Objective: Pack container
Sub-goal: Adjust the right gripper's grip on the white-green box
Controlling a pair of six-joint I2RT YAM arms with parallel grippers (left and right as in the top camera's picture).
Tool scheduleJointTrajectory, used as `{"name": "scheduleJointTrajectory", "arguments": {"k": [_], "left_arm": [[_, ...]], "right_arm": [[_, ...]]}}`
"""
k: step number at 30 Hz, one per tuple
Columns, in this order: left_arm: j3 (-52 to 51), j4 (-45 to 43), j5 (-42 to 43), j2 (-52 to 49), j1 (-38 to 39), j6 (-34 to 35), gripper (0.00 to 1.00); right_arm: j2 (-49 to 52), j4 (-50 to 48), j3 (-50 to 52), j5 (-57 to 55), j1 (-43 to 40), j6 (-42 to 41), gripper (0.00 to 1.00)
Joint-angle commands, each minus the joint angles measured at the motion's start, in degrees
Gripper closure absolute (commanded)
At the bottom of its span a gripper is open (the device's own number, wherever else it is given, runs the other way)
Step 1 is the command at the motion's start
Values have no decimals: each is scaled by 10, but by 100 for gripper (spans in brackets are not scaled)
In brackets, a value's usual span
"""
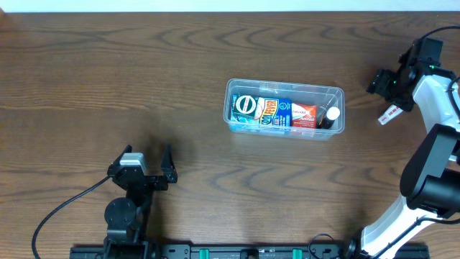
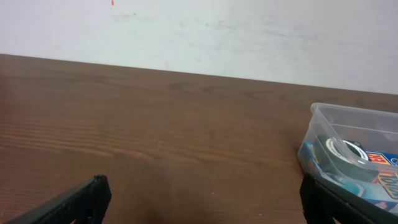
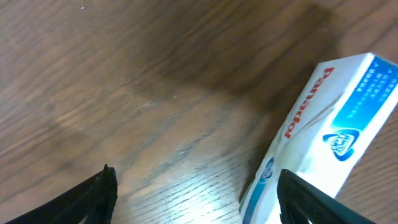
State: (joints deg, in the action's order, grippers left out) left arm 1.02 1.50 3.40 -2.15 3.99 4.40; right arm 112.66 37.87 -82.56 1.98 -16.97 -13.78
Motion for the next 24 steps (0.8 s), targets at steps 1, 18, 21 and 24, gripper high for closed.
{"name": "scheduleJointTrajectory", "arguments": {"k": [1, 18, 21, 24], "left_arm": [[-8, 23, -5, 0, 3, -8, 2], [-8, 23, -4, 0, 3, -7, 2], [-8, 23, -4, 0, 3, -7, 2], [-8, 23, -5, 0, 3, -7, 2]], "right_arm": [[9, -1, -8, -22, 4, -17, 20], [9, 0, -5, -31, 4, -49, 35], [9, -8, -3, -30, 4, -61, 37], [9, -13, 0, -31, 4, -70, 50]]}}
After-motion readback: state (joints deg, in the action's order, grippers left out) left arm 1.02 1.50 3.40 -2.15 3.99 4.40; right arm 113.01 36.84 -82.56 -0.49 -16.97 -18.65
